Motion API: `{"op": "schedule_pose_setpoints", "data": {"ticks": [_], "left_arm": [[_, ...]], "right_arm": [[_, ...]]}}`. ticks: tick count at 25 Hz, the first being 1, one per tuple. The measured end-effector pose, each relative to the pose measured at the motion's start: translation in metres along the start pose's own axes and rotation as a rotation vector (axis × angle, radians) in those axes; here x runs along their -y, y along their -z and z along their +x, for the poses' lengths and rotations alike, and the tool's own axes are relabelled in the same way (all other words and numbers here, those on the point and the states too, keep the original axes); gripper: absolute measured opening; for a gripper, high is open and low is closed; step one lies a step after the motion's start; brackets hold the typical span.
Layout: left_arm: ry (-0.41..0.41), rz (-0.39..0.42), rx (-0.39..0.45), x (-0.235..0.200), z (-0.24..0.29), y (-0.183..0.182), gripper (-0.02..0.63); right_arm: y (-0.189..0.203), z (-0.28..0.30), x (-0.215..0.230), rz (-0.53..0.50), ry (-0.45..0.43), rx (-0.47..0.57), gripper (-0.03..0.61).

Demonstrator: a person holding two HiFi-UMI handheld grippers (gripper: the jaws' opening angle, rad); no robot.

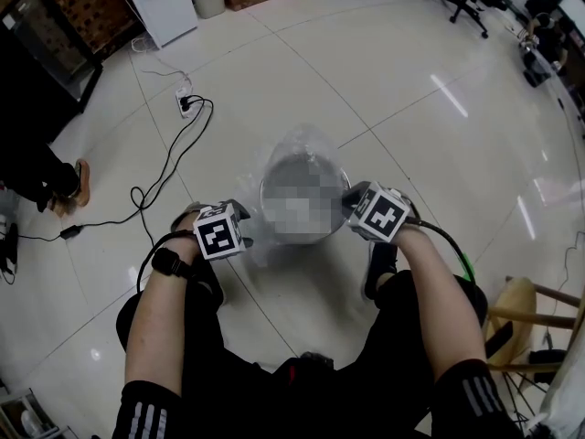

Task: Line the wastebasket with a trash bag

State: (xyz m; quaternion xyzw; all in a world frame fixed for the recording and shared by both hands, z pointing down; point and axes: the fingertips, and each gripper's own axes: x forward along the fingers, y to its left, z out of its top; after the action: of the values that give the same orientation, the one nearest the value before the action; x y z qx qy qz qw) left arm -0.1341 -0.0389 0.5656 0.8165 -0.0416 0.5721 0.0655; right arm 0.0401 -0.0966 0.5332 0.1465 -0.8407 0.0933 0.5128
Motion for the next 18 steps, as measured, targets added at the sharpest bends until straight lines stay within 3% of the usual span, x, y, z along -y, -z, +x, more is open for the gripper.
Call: {"op": "schedule_pose_setpoints", "data": {"ticks": [2,7,10,15,18], "left_arm": [[0.016,0.046,-0.021,0.008,0.003,0.002,0.258],[-0.030,0.119,-0.036,0.009,0.014,-0.004,0.263],[-0.020,0.145,-0.059,0.017,0.027,-0.006,0.197],[-0.090,0.166,-0.048,0.006,0.022,-0.011,0.005],[-0.138,0.172,-0.019,-0.003,0.001,-0.024,0.004]], "right_arm": [[-0.003,-0.001,0.001,0.003,0.002,0.006,0.006],[-0.006,-0.001,0.000,0.005,-0.002,0.013,0.006],[-0.002,0.001,-0.001,0.012,-0.011,0.008,0.006],[0.003,0.003,-0.007,0.027,-0.055,-0.023,0.008],[0.008,0.005,-0.014,0.025,-0.095,-0.047,0.009]]}}
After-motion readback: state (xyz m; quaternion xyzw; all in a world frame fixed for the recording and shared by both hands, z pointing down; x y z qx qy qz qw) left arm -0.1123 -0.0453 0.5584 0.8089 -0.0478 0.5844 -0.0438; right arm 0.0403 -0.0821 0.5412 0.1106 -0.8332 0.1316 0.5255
